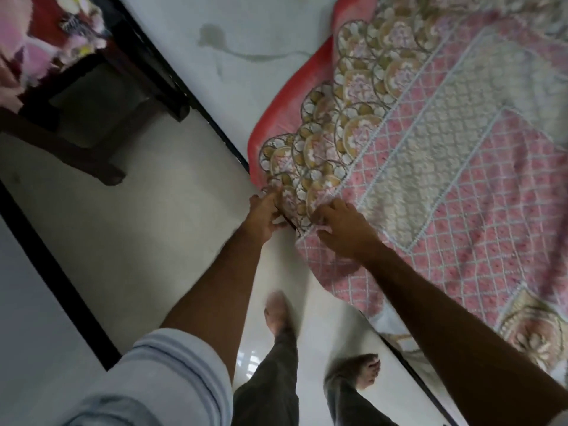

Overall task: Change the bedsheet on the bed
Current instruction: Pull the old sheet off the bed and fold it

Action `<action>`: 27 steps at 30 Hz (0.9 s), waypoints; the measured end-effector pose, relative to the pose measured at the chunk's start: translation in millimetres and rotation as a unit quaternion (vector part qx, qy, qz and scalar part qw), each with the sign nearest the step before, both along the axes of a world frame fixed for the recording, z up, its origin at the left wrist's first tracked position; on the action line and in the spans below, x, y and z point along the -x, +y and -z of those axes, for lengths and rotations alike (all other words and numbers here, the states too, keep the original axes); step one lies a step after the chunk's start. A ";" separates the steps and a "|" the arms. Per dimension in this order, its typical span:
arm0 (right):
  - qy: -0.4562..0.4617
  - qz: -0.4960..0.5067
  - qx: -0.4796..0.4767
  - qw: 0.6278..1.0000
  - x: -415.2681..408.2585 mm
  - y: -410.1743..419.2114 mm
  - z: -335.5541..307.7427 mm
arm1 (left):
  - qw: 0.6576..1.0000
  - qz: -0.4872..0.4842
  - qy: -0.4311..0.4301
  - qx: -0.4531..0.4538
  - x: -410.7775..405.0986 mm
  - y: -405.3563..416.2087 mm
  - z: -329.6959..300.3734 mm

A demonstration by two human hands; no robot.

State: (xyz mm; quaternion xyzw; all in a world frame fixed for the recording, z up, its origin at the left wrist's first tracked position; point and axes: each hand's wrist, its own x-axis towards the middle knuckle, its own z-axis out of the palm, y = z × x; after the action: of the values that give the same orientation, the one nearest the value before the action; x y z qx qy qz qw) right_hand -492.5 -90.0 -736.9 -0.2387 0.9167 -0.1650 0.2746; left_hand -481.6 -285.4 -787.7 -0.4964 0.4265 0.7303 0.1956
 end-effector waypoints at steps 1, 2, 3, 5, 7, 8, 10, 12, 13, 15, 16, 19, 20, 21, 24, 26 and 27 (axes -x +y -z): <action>-0.026 0.011 0.016 0.999 9.0 -0.8 1.4 | 1.000 0.013 0.002 -0.017 -1.5 1.3 1.1; -0.052 0.019 0.023 0.998 17.1 -3.0 -0.6 | 0.999 0.020 0.009 -0.032 -4.0 3.8 1.4; -0.084 0.034 0.022 0.996 23.7 -5.7 -3.4 | 0.999 0.014 0.022 -0.036 -7.0 5.7 4.1; -0.105 0.088 0.066 0.988 32.6 -9.4 -8.7 | 0.995 -0.056 0.080 -0.018 -11.4 10.0 8.9; -0.093 0.142 0.154 0.973 38.7 -12.9 -17.7 | 0.978 -0.130 0.144 0.070 -11.5 11.9 2.1; -0.100 0.167 0.195 0.961 41.6 -16.6 -24.7 | 0.967 -0.128 0.164 0.147 -12.2 13.6 -8.7; -0.162 0.221 0.270 0.923 48.7 -27.7 -43.4 | 0.936 -0.042 0.214 0.276 -14.0 22.4 -38.3; -0.248 0.283 0.310 0.873 57.6 -34.6 -60.5 | 0.903 0.103 0.335 0.247 -13.0 39.3 -75.6; -0.269 0.307 0.310 0.859 62.5 -33.9 -66.6 | 0.884 0.182 0.380 0.200 -13.1 48.9 -87.0; -0.251 0.359 0.303 0.846 71.8 -22.5 -73.3 | 0.851 0.275 0.421 0.154 -14.2 65.6 -95.4; -0.234 0.398 0.311 0.831 76.3 -11.9 -75.0 | 0.849 0.285 0.419 0.146 -16.5 70.1 -96.7; -0.261 0.480 0.389 0.742 88.2 23.5 -81.5 | 0.872 0.220 0.389 0.198 -20.7 75.0 -94.2; -0.282 0.484 0.406 0.722 91.5 32.8 -84.2 | 0.885 0.188 0.360 0.228 -21.0 73.8 -91.7; -0.300 0.479 0.409 0.716 94.0 39.1 -86.1 | 0.896 0.160 0.327 0.253 -20.8 70.6 -87.6; -0.328 0.451 0.368 0.744 99.8 46.7 -90.3 | 0.906 0.159 0.293 0.259 -10.1 67.1 -87.4; -0.347 0.425 0.347 0.761 99.8 41.9 -94.3 | 0.899 0.185 0.319 0.234 4.3 71.1 -97.4; -0.356 0.407 0.351 0.765 99.4 37.0 -97.6 | 0.898 0.194 0.329 0.219 13.6 75.3 -105.2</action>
State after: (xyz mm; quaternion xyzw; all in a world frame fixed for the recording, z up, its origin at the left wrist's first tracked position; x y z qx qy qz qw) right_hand -591.9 -53.0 -639.3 0.1524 0.6422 -0.6449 0.3853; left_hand -495.1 -210.0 -682.5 -0.1658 0.7035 0.6877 0.0685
